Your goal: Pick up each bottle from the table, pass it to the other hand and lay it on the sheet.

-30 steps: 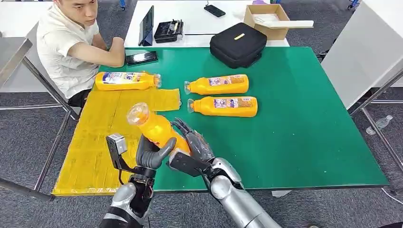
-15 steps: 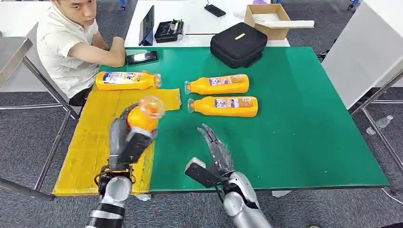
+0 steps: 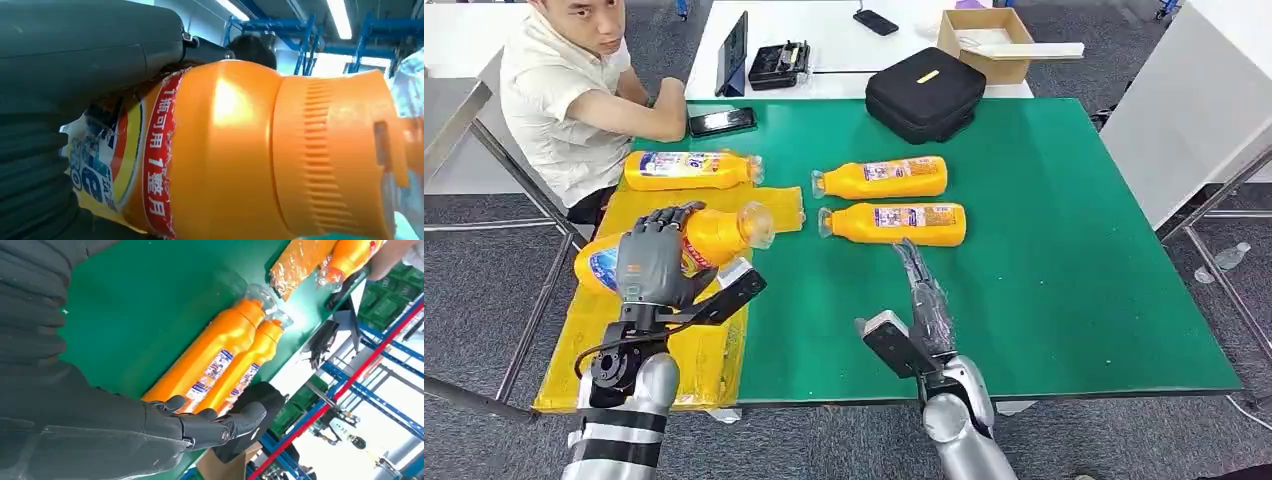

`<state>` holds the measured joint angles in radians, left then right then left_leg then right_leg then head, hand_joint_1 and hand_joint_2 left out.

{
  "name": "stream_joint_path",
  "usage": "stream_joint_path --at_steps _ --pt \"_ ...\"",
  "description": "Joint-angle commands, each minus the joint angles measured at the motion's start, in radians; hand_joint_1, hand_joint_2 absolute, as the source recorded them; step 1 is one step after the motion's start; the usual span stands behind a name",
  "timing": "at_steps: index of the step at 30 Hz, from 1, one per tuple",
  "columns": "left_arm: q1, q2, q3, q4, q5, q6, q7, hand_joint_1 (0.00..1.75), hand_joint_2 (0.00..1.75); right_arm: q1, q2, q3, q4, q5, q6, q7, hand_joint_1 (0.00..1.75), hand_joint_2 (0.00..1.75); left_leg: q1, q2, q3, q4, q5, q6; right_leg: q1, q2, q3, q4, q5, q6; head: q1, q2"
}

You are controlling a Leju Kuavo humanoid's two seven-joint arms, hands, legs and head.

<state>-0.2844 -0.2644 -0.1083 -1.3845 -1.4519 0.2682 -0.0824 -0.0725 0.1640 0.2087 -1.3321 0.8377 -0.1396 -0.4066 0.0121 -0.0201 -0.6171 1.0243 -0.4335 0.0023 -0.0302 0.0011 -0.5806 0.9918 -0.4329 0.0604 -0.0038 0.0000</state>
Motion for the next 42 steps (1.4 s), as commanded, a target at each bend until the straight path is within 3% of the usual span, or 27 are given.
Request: stream_joint_path --at_steps 1,6,9,15,33,35,36,37,42 --pt "-0.086 0.069 -0.01 0.195 -0.017 0.0 0.011 1.75 1.75 -0.05 0.007 -0.049 0.069 -0.004 0.009 -0.01 0.0 1.75 0.001 0.002 0.004 -0.001 0.0 0.0 0.001 0.0 0.004 -0.002 0.0 -0.003 0.0 0.0" --pt "-0.088 0.07 -0.015 0.192 -0.021 -0.005 0.01 1.75 1.75 -0.048 0.008 -0.049 0.066 -0.004 0.009 -0.01 0.0 1.75 0.0 0.001 0.003 -0.001 0.0 0.0 0.001 0.0 0.003 -0.001 0.0 -0.003 0.0 0.0" --pt "-0.143 0.068 -0.002 0.383 0.014 -0.103 0.011 1.75 1.75 -0.084 0.011 -0.043 0.117 -0.022 0.02 -0.031 0.0 1.75 0.0 0.001 0.003 -0.001 0.0 0.0 0.001 0.0 0.003 -0.001 0.0 -0.002 0.0 0.0" --pt "-0.218 0.076 0.035 0.615 0.013 -0.023 0.014 1.75 1.75 -0.121 0.011 -0.033 0.15 -0.032 0.018 -0.042 0.0 1.75 0.0 0.002 0.004 -0.001 0.0 0.0 0.001 0.001 0.004 -0.002 0.001 -0.003 0.0 0.0" --pt "-0.242 0.09 0.017 0.75 -0.119 0.004 0.084 1.71 1.75 -0.129 0.012 -0.03 0.169 -0.04 0.023 -0.037 0.0 1.75 0.001 0.004 0.004 -0.001 0.0 0.0 0.002 0.002 0.004 -0.001 0.001 -0.004 0.0 0.0" --pt "-0.257 0.097 -0.001 0.801 -0.119 -0.039 0.066 0.94 1.75 -0.141 0.01 -0.037 0.191 -0.044 0.017 -0.041 0.0 1.75 0.001 0.004 0.004 -0.001 0.001 0.0 0.002 0.002 0.004 -0.002 0.001 -0.004 0.0 0.0" --pt "-0.258 0.099 -0.004 0.807 -0.119 -0.034 0.064 0.94 1.75 -0.145 0.009 -0.039 0.198 -0.045 0.017 -0.043 0.0 1.75 0.0 0.003 0.003 -0.001 0.001 0.0 0.001 0.001 0.003 -0.001 0.001 -0.002 0.0 0.0" --pt "-0.261 0.11 -0.037 0.824 -0.119 -0.006 0.07 0.02 1.75 -0.15 0.01 -0.041 0.208 -0.048 0.016 -0.046 0.0 1.75 0.001 0.004 0.005 -0.001 0.001 0.0 0.002 0.002 0.005 -0.002 0.001 -0.004 0.0 0.0" --pt "-0.281 0.115 -0.023 0.901 -0.099 -0.068 0.052 0.0 1.75 -0.163 0.008 -0.043 0.234 -0.057 0.02 -0.057 0.0 1.75 0.001 0.004 0.006 -0.002 0.001 0.0 0.002 0.003 0.005 -0.002 0.001 -0.003 0.0 0.0"
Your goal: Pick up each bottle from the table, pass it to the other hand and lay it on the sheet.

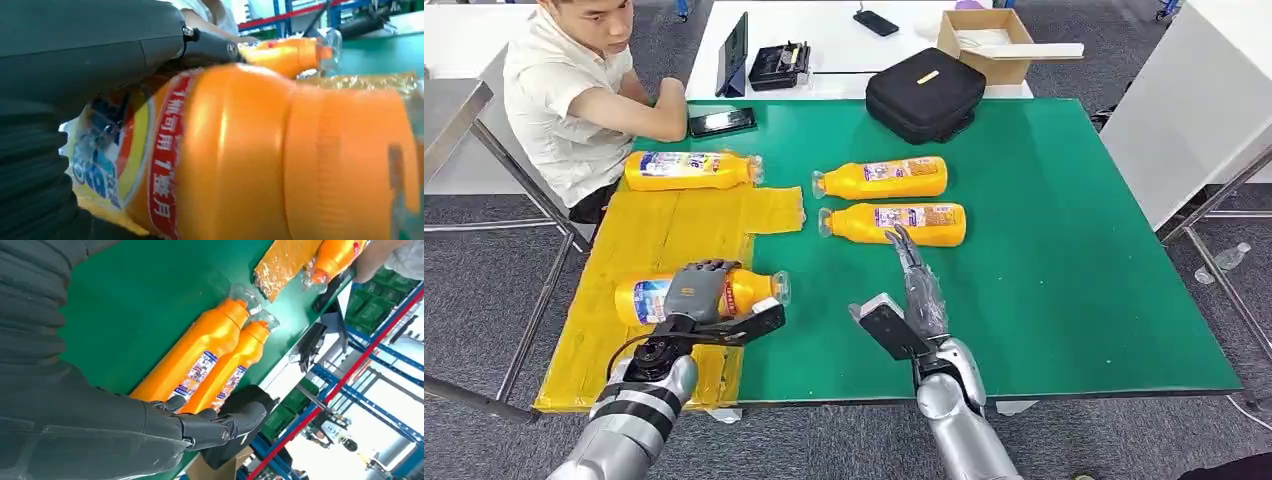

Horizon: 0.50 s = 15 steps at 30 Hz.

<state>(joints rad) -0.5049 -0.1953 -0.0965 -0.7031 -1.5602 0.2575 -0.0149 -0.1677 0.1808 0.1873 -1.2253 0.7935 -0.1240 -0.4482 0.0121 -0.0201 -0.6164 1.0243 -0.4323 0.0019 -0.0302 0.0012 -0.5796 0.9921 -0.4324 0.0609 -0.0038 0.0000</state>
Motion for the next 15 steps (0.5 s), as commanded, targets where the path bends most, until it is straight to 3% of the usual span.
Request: stream_joint_path --at_steps 1,15 --pt "-0.065 0.047 -0.031 0.228 0.013 -0.057 -0.018 0.0 1.75 -0.072 -0.008 -0.023 0.137 -0.015 0.002 -0.019 0.0 1.75 0.0 0.002 0.003 -0.001 0.0 0.0 0.001 0.001 0.002 -0.001 0.0 -0.002 0.0 0.0" --pt "-0.1 0.06 -0.021 0.322 0.022 -0.161 -0.035 0.0 1.75 -0.115 -0.012 -0.025 0.203 -0.033 0.001 -0.041 0.0 1.75 0.0 0.004 0.01 -0.003 0.001 0.001 0.001 0.002 0.01 -0.003 0.002 -0.004 0.0 0.0"
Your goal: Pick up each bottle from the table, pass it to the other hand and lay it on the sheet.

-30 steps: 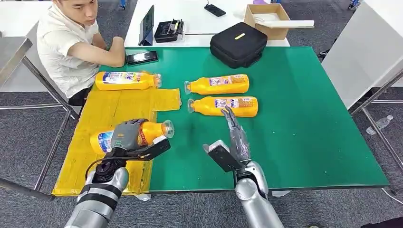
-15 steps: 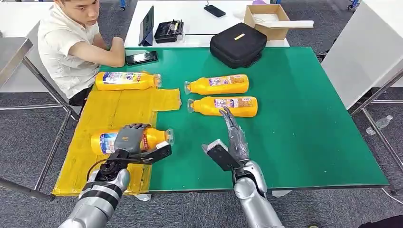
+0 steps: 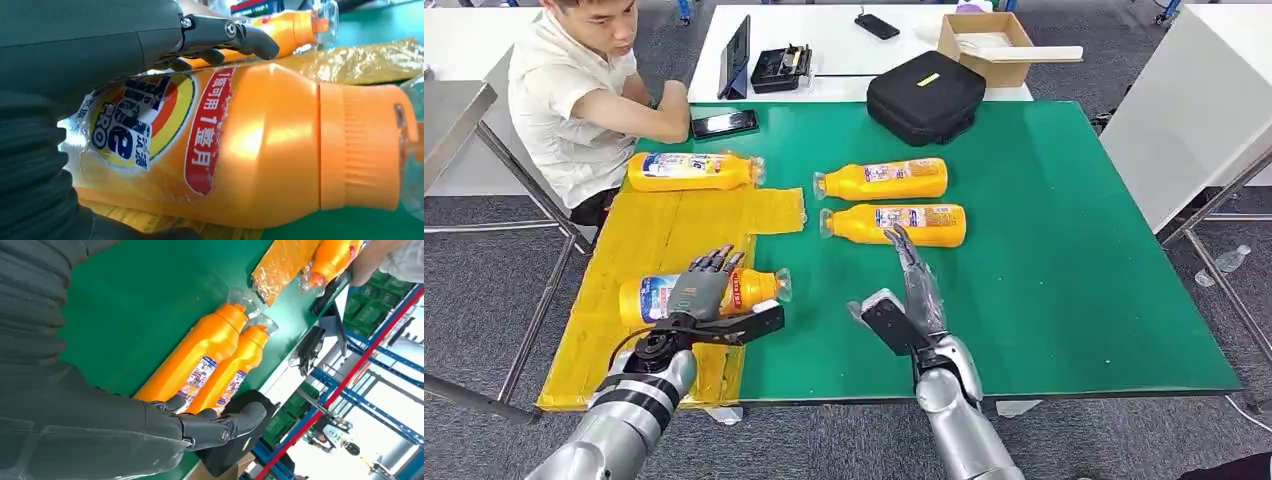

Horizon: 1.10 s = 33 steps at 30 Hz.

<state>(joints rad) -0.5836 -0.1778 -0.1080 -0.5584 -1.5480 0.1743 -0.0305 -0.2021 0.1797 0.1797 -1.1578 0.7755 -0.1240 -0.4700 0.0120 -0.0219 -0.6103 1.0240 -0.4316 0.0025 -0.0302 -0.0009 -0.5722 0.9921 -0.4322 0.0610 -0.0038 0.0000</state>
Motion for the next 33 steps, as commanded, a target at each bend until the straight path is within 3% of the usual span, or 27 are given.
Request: stream_joint_path --at_steps 1,10,14,16,19,27,29,31,33 --pt "-0.02 0.041 -0.021 0.173 0.006 -0.063 -0.02 0.0 1.75 -0.082 -0.012 -0.019 0.139 -0.015 0.001 -0.018 0.0 1.75 0.0 0.005 0.005 -0.002 0.0 0.0 0.0 0.004 0.004 -0.002 0.001 -0.002 0.0 0.0" --pt "-0.015 0.026 -0.032 0.151 0.0 -0.022 0.0 0.0 1.75 -0.072 -0.012 -0.022 0.128 -0.014 -0.002 -0.014 0.0 1.75 0.0 0.004 0.007 -0.001 0.0 0.0 0.0 0.003 0.005 -0.001 0.001 -0.002 0.0 0.0" --pt "0.019 0.001 -0.04 0.032 -0.012 0.126 -0.016 0.0 1.75 -0.042 -0.014 -0.032 0.1 -0.003 -0.014 -0.002 0.0 1.75 0.001 0.005 0.007 -0.003 0.001 0.001 0.001 0.003 0.005 -0.003 0.002 -0.004 0.0 0.0" --pt "0.061 -0.009 -0.102 -0.106 -0.023 0.186 -0.009 0.0 1.75 -0.02 -0.01 -0.038 0.064 0.007 -0.013 0.008 0.0 1.75 0.0 0.003 0.007 -0.002 0.0 0.001 0.001 0.001 0.006 -0.003 0.001 -0.004 0.0 0.0" --pt "0.09 -0.018 -0.155 -0.219 -0.023 0.164 -0.001 0.0 1.75 -0.014 -0.009 -0.034 0.045 0.016 -0.006 0.016 0.0 1.75 0.0 0.0 0.005 0.0 0.0 0.0 0.001 -0.001 0.004 -0.001 0.0 -0.002 0.0 0.0" --pt "0.091 -0.017 -0.155 -0.214 -0.018 0.198 -0.027 0.0 1.75 -0.018 -0.007 -0.038 0.049 0.02 -0.002 0.017 0.0 1.75 0.001 0.004 0.001 0.0 -0.001 0.001 0.002 0.002 0.0 -0.002 0.0 -0.004 0.0 0.0" --pt "0.11 -0.024 -0.157 -0.275 -0.023 0.268 -0.035 0.0 1.75 -0.011 -0.008 -0.036 0.037 0.027 -0.003 0.02 0.0 1.75 0.001 0.002 -0.001 0.0 0.0 0.0 0.001 0.0 -0.002 -0.001 0.0 -0.003 0.0 0.0" --pt "0.13 0.025 -0.27 -0.409 -0.023 0.371 -0.003 0.0 1.75 -0.007 -0.007 -0.028 0.014 0.033 0.0 0.026 0.0 1.75 0.001 0.002 -0.002 0.0 -0.001 0.001 0.002 0.0 -0.002 -0.001 0.0 -0.004 0.0 0.0" --pt "0.155 0.015 -0.28 -0.504 -0.023 0.318 -0.025 0.0 1.75 -0.005 -0.007 -0.025 -0.001 0.036 0.003 0.037 0.0 1.75 0.002 0.004 -0.002 0.001 -0.002 0.001 0.003 0.002 -0.003 0.0 -0.001 -0.005 0.0 0.0"
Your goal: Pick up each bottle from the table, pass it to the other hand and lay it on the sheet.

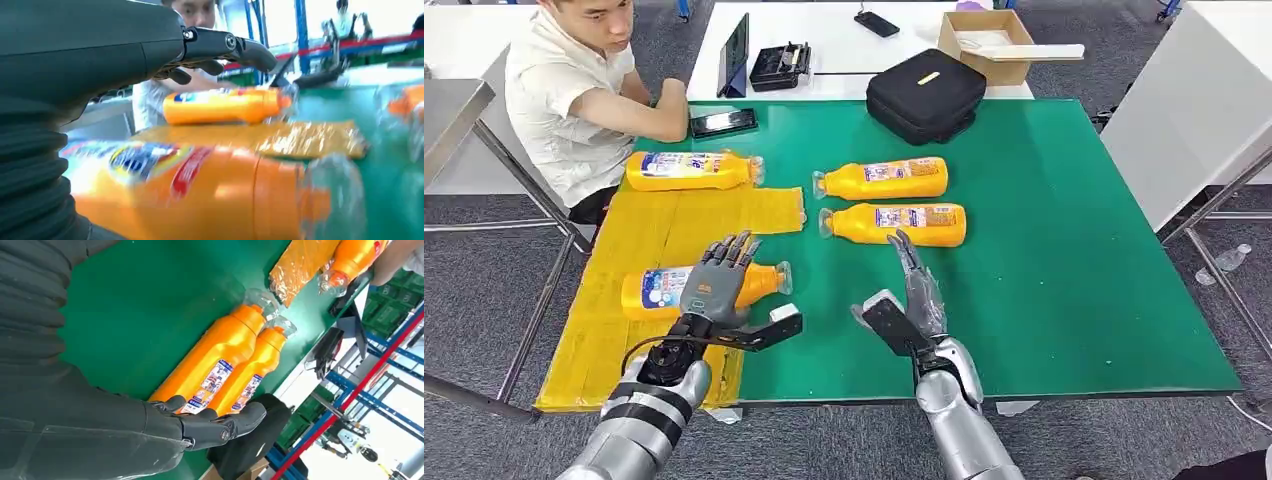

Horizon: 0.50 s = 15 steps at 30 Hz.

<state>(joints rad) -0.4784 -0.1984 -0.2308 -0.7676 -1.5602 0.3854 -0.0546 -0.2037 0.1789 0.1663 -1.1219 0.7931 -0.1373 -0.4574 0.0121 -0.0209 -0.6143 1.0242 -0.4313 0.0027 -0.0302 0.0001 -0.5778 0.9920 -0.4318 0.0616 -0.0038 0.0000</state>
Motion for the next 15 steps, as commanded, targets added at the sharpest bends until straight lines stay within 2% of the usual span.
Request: stream_joint_path --at_steps 1,3,7,10,11,12,13,15 --pt "0.057 0.032 -0.168 -0.322 -0.011 0.09 -0.011 0.0 1.75 -0.003 -0.006 -0.014 -0.041 0.019 0.017 0.027 0.0 1.75 0.001 0.003 0.001 0.001 -0.002 0.001 0.002 0.001 0.001 0.0 -0.001 -0.005 0.0 0.0" --pt "0.069 0.032 -0.204 -0.36 -0.011 0.099 -0.023 0.0 1.75 0.0 -0.006 -0.017 -0.044 0.02 0.016 0.03 0.0 1.75 0.001 0.002 0.0 0.002 -0.002 0.001 0.002 0.0 0.001 0.001 -0.001 -0.004 0.0 0.0" --pt "0.179 0.005 -0.264 -0.597 0.001 0.085 -0.047 0.0 1.75 0.033 -0.008 -0.035 -0.08 0.023 0.004 0.04 0.0 1.75 0.0 0.001 0.0 0.0 -0.002 0.001 0.001 0.0 0.001 -0.001 -0.001 -0.003 0.0 0.0" --pt "0.245 -0.003 -0.291 -0.724 0.072 0.086 -0.089 0.0 1.75 0.07 0.006 -0.066 -0.143 0.018 -0.029 0.024 0.0 1.75 0.0 0.001 -0.001 0.001 -0.002 0.001 0.001 -0.001 0.0 0.0 -0.001 -0.003 0.0 0.0" --pt "0.275 -0.004 -0.31 -0.773 0.172 0.06 -0.118 0.0 1.75 0.091 0.022 -0.091 -0.189 -0.023 -0.008 0.007 0.0 1.75 0.0 0.0 -0.002 0.0 -0.001 0.0 0.0 -0.002 -0.001 0.0 -0.001 -0.002 0.0 0.0" --pt "0.302 0.003 -0.317 -0.812 0.266 0.058 -0.155 0.0 1.75 0.112 0.036 -0.123 -0.234 -0.129 0.069 -0.017 0.0 1.75 0.0 0.0 -0.001 0.001 -0.002 0.001 0.001 -0.001 0.001 -0.001 -0.002 -0.003 0.0 0.0" --pt "0.333 -0.005 -0.31 -0.843 0.373 0.045 -0.182 0.0 1.75 0.129 0.07 -0.182 -0.262 -0.353 0.232 -0.028 0.0 1.75 0.0 0.001 0.0 0.001 -0.003 0.001 0.001 -0.001 0.001 0.0 -0.002 -0.004 0.0 0.0" --pt "0.385 -0.026 -0.28 -0.882 0.624 0.002 -0.255 0.0 1.75 0.165 0.126 -0.278 -0.321 -0.625 0.38 -0.029 0.0 1.75 0.0 0.003 0.0 0.001 -0.003 0.0 0.001 0.001 0.0 0.0 -0.002 -0.004 0.0 0.0"
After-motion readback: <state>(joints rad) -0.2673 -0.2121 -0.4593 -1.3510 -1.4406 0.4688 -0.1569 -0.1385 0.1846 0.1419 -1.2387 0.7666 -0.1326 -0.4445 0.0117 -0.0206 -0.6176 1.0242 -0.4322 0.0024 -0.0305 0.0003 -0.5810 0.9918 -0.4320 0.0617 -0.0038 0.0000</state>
